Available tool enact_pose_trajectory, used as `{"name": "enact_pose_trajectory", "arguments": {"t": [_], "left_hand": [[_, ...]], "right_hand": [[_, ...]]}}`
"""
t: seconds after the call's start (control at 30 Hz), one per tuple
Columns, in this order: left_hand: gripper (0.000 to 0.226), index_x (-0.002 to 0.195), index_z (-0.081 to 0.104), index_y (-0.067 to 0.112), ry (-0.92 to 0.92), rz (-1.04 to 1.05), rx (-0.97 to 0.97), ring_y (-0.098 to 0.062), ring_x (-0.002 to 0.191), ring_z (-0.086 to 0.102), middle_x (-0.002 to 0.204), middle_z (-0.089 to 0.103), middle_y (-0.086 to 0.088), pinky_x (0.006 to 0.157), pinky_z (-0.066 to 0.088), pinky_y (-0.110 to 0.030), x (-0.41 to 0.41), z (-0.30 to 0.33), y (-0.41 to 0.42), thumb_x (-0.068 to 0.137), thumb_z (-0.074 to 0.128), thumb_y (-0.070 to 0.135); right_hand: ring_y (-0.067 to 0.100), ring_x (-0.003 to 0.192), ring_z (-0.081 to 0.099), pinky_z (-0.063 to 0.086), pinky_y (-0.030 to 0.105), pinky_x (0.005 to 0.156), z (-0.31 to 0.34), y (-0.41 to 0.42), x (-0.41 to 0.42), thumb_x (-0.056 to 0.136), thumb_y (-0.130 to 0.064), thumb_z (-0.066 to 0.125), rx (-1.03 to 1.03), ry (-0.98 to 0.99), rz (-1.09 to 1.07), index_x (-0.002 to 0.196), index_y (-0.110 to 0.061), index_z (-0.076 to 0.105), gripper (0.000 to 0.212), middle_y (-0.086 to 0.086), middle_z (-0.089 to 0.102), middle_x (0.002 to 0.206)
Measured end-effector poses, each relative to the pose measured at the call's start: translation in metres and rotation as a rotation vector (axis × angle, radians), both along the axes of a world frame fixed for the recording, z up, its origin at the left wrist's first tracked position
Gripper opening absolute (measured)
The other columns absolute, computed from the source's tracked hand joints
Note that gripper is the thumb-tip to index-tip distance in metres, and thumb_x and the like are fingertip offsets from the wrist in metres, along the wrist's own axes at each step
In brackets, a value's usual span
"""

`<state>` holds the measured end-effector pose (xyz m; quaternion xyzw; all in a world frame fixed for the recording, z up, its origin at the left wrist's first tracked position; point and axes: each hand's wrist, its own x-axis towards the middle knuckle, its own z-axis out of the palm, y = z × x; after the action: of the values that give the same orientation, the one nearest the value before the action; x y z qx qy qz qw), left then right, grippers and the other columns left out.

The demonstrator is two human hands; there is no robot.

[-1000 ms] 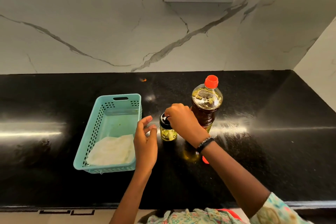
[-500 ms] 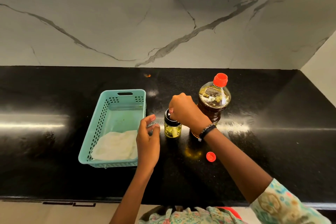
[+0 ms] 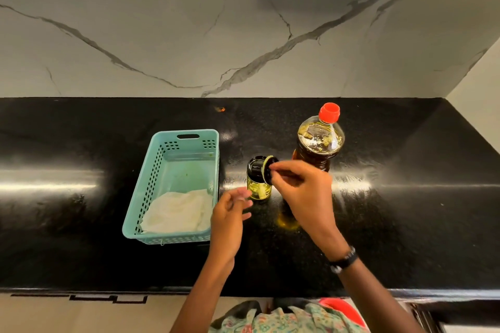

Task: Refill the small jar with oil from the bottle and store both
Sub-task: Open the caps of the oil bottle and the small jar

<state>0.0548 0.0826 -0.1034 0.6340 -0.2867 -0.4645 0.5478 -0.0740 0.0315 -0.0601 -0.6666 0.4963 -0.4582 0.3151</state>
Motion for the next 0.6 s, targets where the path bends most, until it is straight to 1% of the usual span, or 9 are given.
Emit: {"name": "enact_pose_trajectory", "arguments": {"t": [0.07,0.13,0.17,0.23,0.3,0.33,0.47,0.53,0.6], "left_hand": [[0.023,0.105,0.063,0.013,0.080,-0.078,0.045,-0.013,0.094,0.067,0.105,0.069,-0.005,0.077,0.055,-0.023,-0.005,-0.004,0.007,0.098,0.042,0.007],[0.024,0.108,0.063,0.011,0.177,-0.155,0.105,-0.015,0.093,0.069,0.105,0.070,-0.007,0.074,0.056,-0.022,-0.013,-0.010,0.011,0.098,0.042,0.005],[0.024,0.109,0.063,0.010,0.224,-0.178,0.137,-0.016,0.093,0.069,0.104,0.070,-0.008,0.073,0.056,-0.022,-0.016,-0.013,0.012,0.098,0.042,0.004],[0.023,0.107,0.063,0.007,0.288,-0.181,0.187,-0.019,0.093,0.070,0.104,0.070,-0.011,0.074,0.057,-0.022,-0.021,-0.020,0.014,0.097,0.042,0.002],[0.022,0.103,0.063,0.006,0.289,-0.156,0.211,-0.018,0.091,0.069,0.102,0.069,-0.013,0.075,0.057,-0.022,-0.023,-0.028,0.015,0.096,0.043,-0.001],[0.023,0.103,0.063,0.004,0.260,-0.143,0.214,-0.018,0.090,0.069,0.101,0.069,-0.013,0.075,0.057,-0.021,-0.024,-0.033,0.016,0.096,0.043,-0.002],[0.025,0.112,0.063,-0.001,0.100,-0.117,0.198,-0.018,0.091,0.067,0.101,0.068,-0.014,0.077,0.056,-0.020,-0.022,-0.051,0.015,0.094,0.046,-0.004],[0.026,0.114,0.063,0.002,0.021,-0.119,0.194,-0.018,0.094,0.066,0.103,0.068,-0.012,0.080,0.055,-0.022,-0.021,-0.058,0.015,0.094,0.048,-0.002],[0.027,0.115,0.063,0.004,-0.053,-0.135,0.190,-0.017,0.096,0.066,0.105,0.067,-0.011,0.085,0.054,-0.026,-0.022,-0.064,0.014,0.093,0.048,-0.002]], "right_hand": [[0.003,0.082,0.068,0.051,0.014,0.072,-0.017,0.017,-0.010,0.081,-0.005,0.070,0.288,-0.294,-0.025,0.092,-0.012,0.075,0.014,-0.002,0.074,0.086],[0.010,0.084,0.067,0.052,0.021,0.075,-0.042,0.026,-0.018,0.083,-0.006,0.067,0.547,-0.529,-0.031,0.090,-0.013,0.075,0.012,0.002,0.074,0.087],[0.012,0.087,0.067,0.053,0.023,0.078,-0.052,0.030,-0.020,0.084,-0.006,0.064,0.650,-0.628,-0.022,0.089,-0.011,0.074,0.012,0.005,0.074,0.090],[0.016,0.092,0.067,0.055,0.022,0.080,-0.068,0.036,-0.022,0.087,-0.002,0.059,0.780,-0.759,0.005,0.093,-0.006,0.072,0.015,0.010,0.073,0.096],[0.017,0.093,0.069,0.055,0.019,0.076,-0.080,0.040,-0.023,0.089,0.000,0.055,0.829,-0.793,0.041,0.098,-0.002,0.069,0.017,0.014,0.072,0.099],[0.017,0.093,0.069,0.055,0.019,0.076,-0.084,0.041,-0.022,0.090,-0.001,0.054,0.839,-0.781,0.056,0.099,-0.002,0.068,0.017,0.015,0.071,0.100],[0.020,0.098,0.068,0.055,0.025,0.086,-0.097,0.041,-0.024,0.095,-0.012,0.053,0.867,-0.708,0.044,0.103,-0.001,0.069,0.021,0.015,0.072,0.100],[0.021,0.096,0.069,0.055,0.029,0.088,-0.105,0.040,-0.025,0.093,-0.016,0.058,0.849,-0.624,0.001,0.099,-0.003,0.071,0.019,0.013,0.072,0.096],[0.020,0.094,0.070,0.055,0.031,0.087,-0.112,0.038,-0.025,0.089,-0.015,0.063,0.786,-0.474,-0.041,0.096,-0.008,0.073,0.014,0.011,0.073,0.094]]}}
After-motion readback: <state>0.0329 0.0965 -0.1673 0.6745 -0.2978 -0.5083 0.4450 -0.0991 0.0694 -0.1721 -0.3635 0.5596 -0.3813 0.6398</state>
